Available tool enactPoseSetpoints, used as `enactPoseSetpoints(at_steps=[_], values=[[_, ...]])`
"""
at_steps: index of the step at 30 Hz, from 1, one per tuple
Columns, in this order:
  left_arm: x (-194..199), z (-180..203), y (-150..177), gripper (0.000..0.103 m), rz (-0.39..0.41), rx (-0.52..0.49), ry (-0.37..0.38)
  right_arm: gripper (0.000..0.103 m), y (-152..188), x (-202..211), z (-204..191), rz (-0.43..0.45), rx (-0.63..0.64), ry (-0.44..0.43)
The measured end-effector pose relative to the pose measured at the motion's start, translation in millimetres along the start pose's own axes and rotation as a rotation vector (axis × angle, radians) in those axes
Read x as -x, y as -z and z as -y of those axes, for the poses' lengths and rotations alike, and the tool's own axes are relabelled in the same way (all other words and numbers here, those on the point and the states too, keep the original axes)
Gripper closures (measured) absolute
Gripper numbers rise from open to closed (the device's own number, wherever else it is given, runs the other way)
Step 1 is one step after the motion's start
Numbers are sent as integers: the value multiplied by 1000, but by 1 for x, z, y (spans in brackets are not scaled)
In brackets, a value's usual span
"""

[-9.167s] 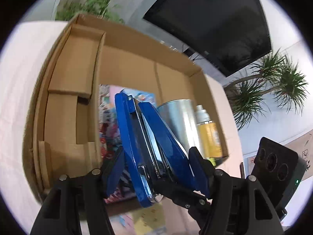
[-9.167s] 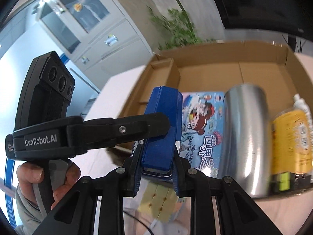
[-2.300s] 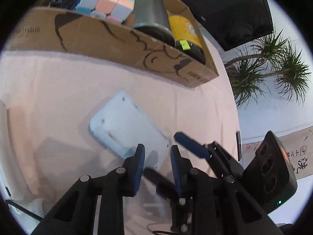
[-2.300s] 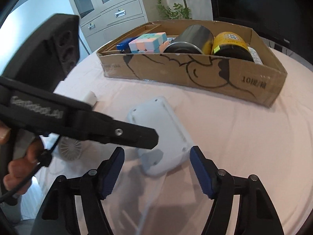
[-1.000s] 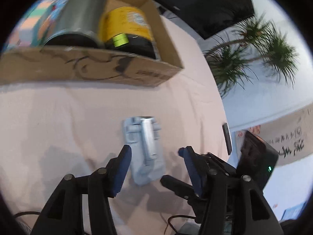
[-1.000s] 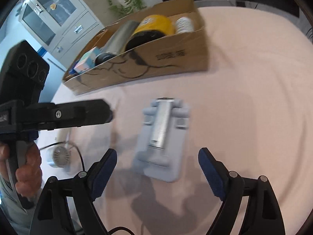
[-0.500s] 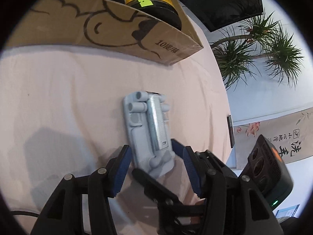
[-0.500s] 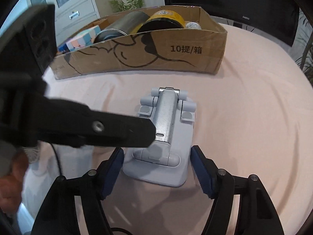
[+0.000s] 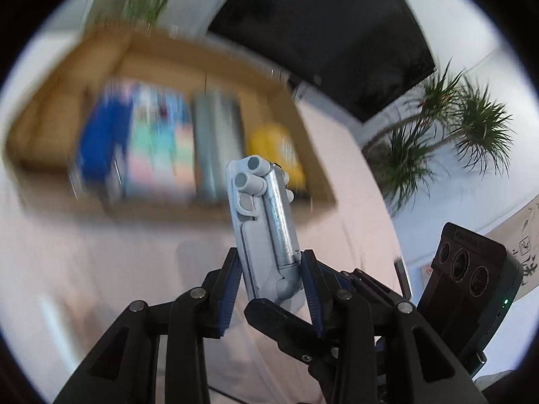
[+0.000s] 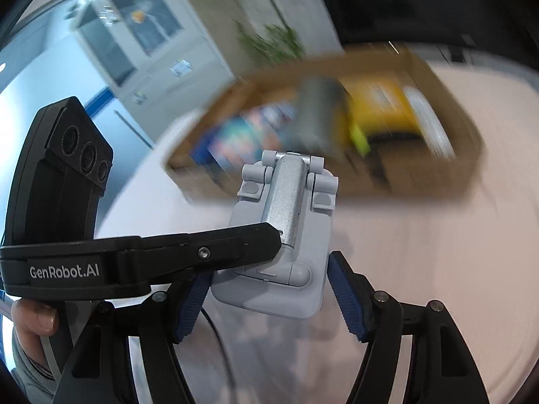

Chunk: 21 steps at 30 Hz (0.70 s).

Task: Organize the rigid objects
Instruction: 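Carry the phone stand into the box beside the cube and release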

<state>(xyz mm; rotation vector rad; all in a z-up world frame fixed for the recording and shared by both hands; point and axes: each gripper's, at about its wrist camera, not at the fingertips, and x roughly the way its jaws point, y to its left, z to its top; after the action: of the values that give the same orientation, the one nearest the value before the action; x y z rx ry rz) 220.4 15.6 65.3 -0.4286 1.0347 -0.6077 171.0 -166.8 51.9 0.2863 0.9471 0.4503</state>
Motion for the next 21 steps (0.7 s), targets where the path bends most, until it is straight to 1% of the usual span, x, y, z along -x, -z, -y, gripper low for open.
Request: enactPoseSetpoints(at_steps=[1,2,4,6,8,10,13,15,17,19,21], values=[[8,-2,-21,68,18,-16,-8,36,-22,-4,-11,23,31,-3],[12,-6,-39,69,28,-30,-13,36,-37,-7,-18,35,51,-1],[12,-18,-75,69,24,-27,-22,36,-70,-22,-30,50,73,6],[2,-35,-107,69,5,-16,-31,36,-104,-46,-32,24,56,4],[-11,-57,-126,69,-22,11,-26,36,-128,-70,-30,-9,37,3],[-28,-84,-142,69,-60,61,-9,36,-152,-105,-26,-54,22,17],[-55,-111,-150,69,-113,130,35,36,-170,-144,-15,-135,-20,45],[-70,-123,-148,69,-144,161,59,36,-173,-164,-11,-164,-40,59],[-80,-127,-143,69,-170,163,55,36,-170,-177,-6,-194,-52,76],[-86,-127,-141,70,-193,155,35,36,-165,-183,-3,-209,-46,99],[-91,-127,-139,71,-222,144,7,41,-158,-179,-8,-207,-16,104]])
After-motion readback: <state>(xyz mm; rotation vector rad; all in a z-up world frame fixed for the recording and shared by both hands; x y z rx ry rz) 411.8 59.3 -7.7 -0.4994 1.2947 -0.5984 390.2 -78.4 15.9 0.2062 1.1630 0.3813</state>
